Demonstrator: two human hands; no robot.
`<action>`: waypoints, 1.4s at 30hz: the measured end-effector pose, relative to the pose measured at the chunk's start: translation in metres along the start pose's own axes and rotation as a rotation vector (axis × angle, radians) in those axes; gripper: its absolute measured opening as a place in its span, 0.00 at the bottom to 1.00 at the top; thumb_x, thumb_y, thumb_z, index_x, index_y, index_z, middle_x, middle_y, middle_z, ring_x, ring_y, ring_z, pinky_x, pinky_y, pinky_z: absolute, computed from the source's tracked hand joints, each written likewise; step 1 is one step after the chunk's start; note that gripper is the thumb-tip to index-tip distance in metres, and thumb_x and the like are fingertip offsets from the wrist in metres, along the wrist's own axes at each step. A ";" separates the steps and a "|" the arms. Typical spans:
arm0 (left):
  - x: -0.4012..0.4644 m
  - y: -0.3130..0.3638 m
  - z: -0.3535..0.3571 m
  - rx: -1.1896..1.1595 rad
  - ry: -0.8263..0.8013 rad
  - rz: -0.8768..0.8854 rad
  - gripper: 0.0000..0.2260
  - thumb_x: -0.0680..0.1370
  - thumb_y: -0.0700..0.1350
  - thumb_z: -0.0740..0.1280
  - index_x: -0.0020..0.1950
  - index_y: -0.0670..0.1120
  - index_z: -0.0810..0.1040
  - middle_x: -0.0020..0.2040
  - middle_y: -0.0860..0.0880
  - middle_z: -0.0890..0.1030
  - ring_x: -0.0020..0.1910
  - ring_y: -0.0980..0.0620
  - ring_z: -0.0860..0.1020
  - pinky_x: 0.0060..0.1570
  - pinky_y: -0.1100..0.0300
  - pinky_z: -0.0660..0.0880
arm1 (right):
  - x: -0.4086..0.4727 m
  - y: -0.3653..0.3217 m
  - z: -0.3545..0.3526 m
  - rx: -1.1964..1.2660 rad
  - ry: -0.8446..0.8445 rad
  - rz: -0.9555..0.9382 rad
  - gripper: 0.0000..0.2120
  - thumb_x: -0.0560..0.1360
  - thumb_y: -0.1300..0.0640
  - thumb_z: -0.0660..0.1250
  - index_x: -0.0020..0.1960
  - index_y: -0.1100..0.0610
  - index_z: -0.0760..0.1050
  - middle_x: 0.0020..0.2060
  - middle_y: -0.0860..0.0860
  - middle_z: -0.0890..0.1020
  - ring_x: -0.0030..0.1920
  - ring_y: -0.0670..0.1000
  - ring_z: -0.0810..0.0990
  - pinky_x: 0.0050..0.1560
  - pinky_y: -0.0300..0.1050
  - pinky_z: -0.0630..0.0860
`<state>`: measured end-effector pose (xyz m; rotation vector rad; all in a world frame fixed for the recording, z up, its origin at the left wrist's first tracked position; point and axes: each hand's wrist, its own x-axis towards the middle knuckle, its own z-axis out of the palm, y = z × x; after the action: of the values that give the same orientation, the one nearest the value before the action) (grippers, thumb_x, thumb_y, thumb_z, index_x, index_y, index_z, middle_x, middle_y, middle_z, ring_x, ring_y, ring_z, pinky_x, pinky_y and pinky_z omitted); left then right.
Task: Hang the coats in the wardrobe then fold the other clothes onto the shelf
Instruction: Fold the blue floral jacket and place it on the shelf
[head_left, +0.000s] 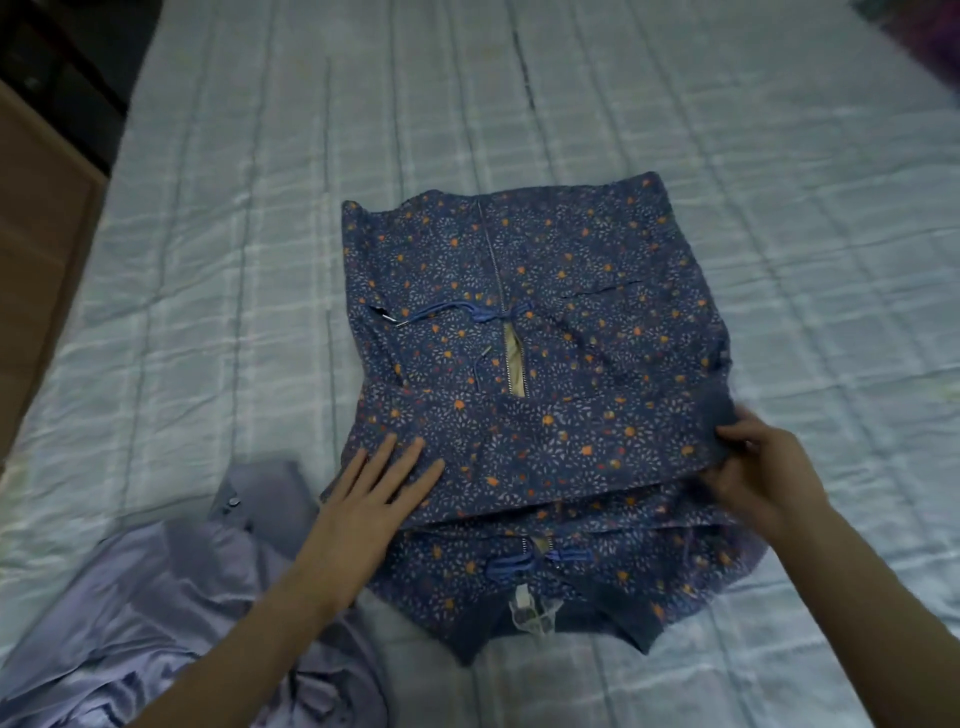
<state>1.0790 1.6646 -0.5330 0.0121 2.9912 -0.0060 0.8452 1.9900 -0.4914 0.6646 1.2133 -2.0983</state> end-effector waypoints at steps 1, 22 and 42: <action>0.001 0.002 0.005 0.024 -0.017 0.017 0.42 0.66 0.33 0.59 0.79 0.52 0.53 0.76 0.45 0.65 0.76 0.41 0.57 0.72 0.47 0.49 | 0.003 -0.003 -0.001 -0.019 0.015 0.026 0.13 0.68 0.67 0.63 0.48 0.60 0.81 0.47 0.56 0.84 0.42 0.52 0.84 0.43 0.44 0.83; 0.001 0.044 0.023 -0.276 -0.267 0.175 0.29 0.82 0.56 0.52 0.79 0.57 0.41 0.80 0.54 0.38 0.78 0.51 0.36 0.74 0.44 0.40 | 0.020 0.047 -0.066 -2.158 -0.515 -0.758 0.25 0.70 0.56 0.59 0.68 0.50 0.68 0.67 0.53 0.73 0.64 0.58 0.75 0.59 0.56 0.75; -0.039 -0.004 0.036 -0.320 -0.111 0.217 0.15 0.78 0.51 0.60 0.63 0.49 0.74 0.68 0.48 0.72 0.55 0.47 0.73 0.55 0.55 0.71 | -0.010 0.014 -0.096 -2.409 -0.784 -0.784 0.25 0.65 0.47 0.65 0.61 0.52 0.75 0.66 0.57 0.75 0.61 0.56 0.77 0.61 0.51 0.66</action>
<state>1.1226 1.6600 -0.5627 0.2895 2.8275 0.4773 0.8733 2.0719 -0.5356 -1.5948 2.2207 0.1434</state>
